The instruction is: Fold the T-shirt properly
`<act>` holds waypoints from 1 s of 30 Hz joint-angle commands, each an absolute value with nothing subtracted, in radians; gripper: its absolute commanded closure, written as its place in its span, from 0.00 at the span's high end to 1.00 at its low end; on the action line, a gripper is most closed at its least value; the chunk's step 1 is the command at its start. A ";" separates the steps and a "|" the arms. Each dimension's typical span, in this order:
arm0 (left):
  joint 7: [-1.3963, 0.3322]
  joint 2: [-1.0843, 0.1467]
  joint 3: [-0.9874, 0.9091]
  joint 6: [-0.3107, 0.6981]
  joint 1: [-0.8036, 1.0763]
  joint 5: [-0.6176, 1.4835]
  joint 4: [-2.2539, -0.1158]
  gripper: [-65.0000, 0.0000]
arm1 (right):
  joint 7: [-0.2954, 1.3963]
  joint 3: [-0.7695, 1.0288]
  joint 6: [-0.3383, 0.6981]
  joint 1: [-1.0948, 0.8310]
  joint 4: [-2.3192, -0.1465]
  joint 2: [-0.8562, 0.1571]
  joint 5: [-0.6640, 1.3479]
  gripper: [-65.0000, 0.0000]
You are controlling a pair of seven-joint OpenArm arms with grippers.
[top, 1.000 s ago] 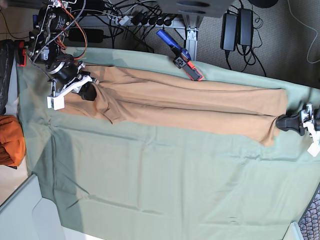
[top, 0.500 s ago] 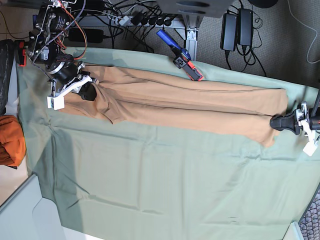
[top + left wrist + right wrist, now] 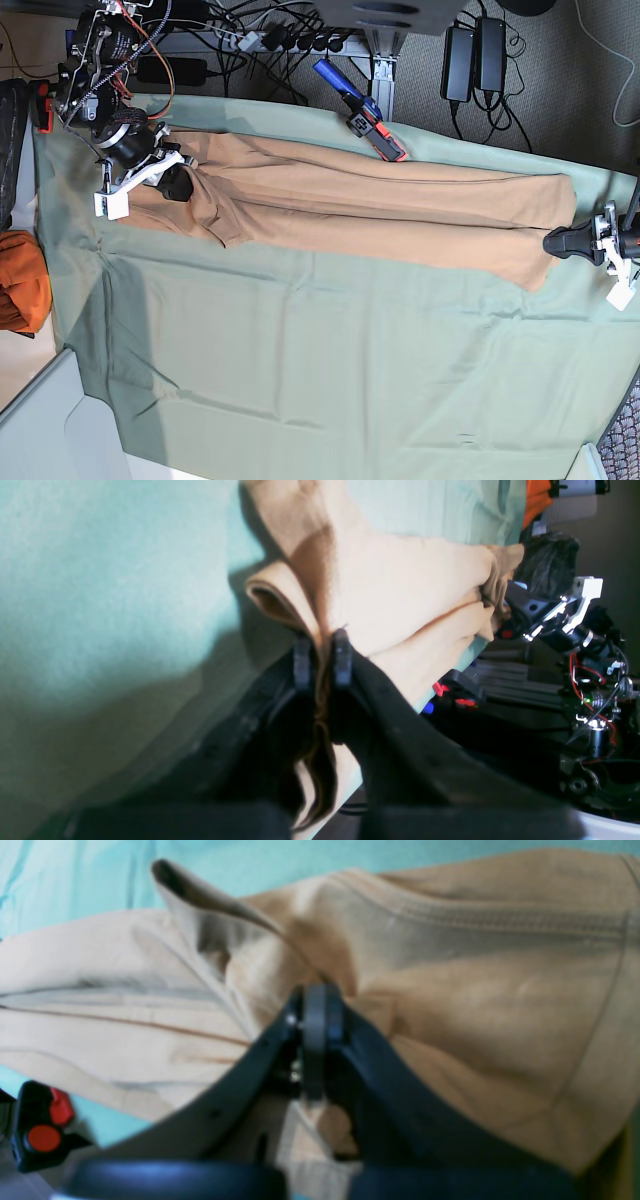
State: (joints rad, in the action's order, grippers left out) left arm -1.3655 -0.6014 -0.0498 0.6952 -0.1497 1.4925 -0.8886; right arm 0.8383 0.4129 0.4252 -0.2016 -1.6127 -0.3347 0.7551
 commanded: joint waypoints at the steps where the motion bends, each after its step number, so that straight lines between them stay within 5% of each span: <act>1: -1.396 -0.610 -0.047 0.698 -0.147 1.484 -0.890 0.00 | 0.818 0.419 0.546 -0.192 -1.627 -0.348 0.771 0.00; 30: -1.396 -0.718 -0.047 0.698 -0.167 1.484 -1.046 0.00 | 0.812 0.419 0.546 -0.139 -1.634 -0.349 0.793 0.00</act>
State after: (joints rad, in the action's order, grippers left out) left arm -1.4021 -0.6937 -0.0402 0.6895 -0.1471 1.4654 -1.0317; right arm 0.8310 0.4129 0.4252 -0.1497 -1.6157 -0.3347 0.7780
